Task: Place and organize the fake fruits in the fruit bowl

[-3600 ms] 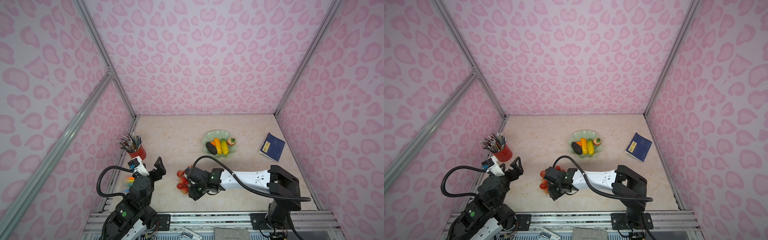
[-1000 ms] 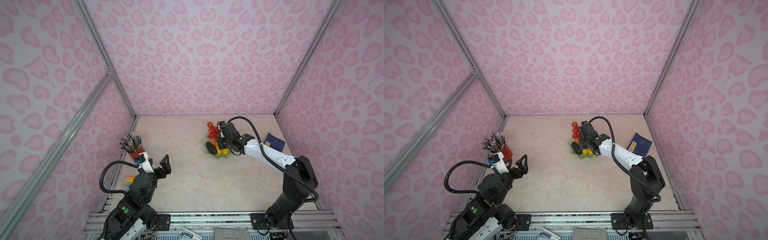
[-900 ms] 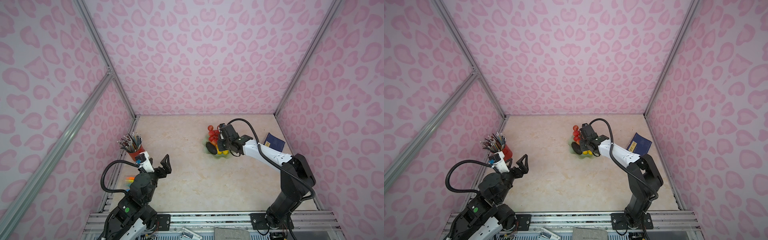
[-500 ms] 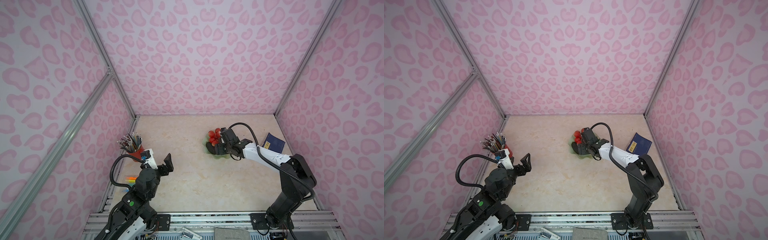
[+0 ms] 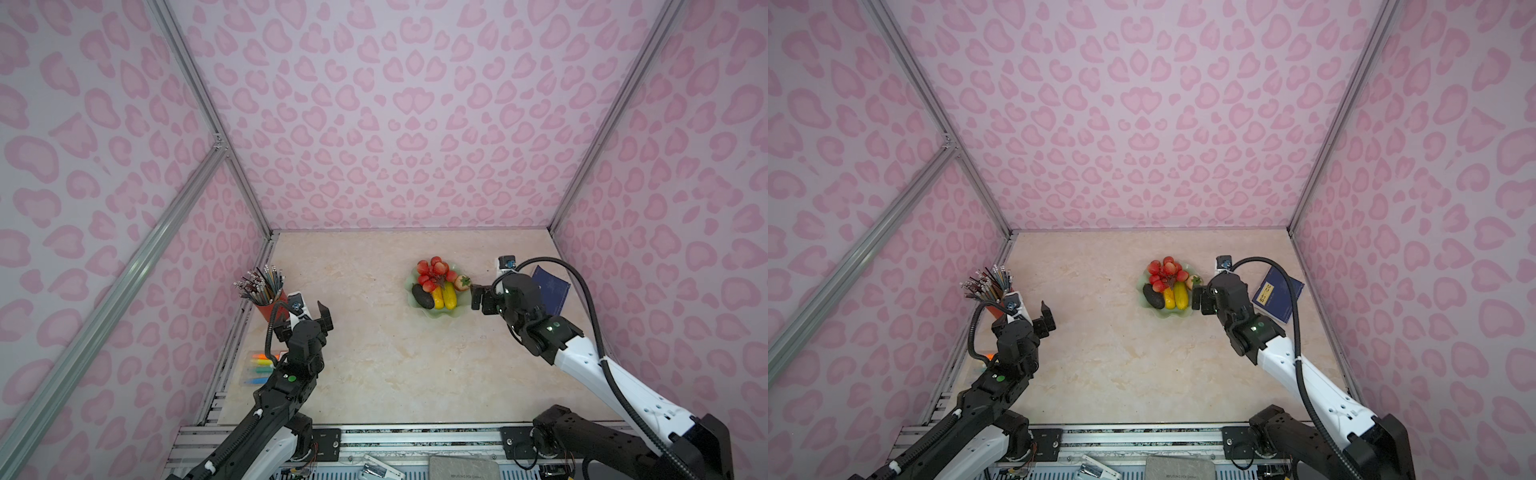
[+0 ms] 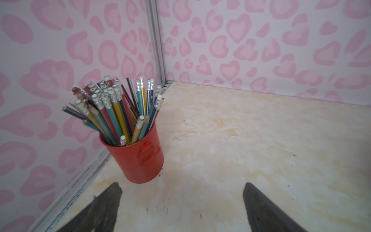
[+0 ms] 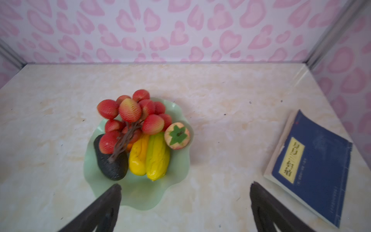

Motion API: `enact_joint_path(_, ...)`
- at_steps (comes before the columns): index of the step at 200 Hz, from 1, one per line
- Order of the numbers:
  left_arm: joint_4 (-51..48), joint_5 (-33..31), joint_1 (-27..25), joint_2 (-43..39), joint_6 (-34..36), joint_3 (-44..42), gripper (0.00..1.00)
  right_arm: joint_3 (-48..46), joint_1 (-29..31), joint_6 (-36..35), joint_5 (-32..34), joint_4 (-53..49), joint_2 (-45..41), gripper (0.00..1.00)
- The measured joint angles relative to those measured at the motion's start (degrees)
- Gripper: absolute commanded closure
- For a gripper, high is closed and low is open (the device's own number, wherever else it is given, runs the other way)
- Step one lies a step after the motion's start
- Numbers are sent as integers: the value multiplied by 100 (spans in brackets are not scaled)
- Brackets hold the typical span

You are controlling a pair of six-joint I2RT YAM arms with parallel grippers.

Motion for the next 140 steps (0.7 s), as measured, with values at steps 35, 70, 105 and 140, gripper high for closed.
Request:
enact_joint_path(35, 1191, 422, 623, 852, 190, -361, 3, -1445, -621, -588, 566, 1438, -227, 1)
enact_joint_path(70, 2238, 1193, 922, 2046, 227, -417, 3, -1716, -1318, -732, 721, 2730, 767, 1)
enact_joint_path(105, 3283, 1631, 1071, 3075, 553, -2, 3, -2020, -1644, -968, 721, 4039, 1902, 1)
enact_joint_path(140, 3713, 1954, 1593, 3770, 417, 94, 3, -2116, -1773, -1294, 575, 5786, 2994, 0)
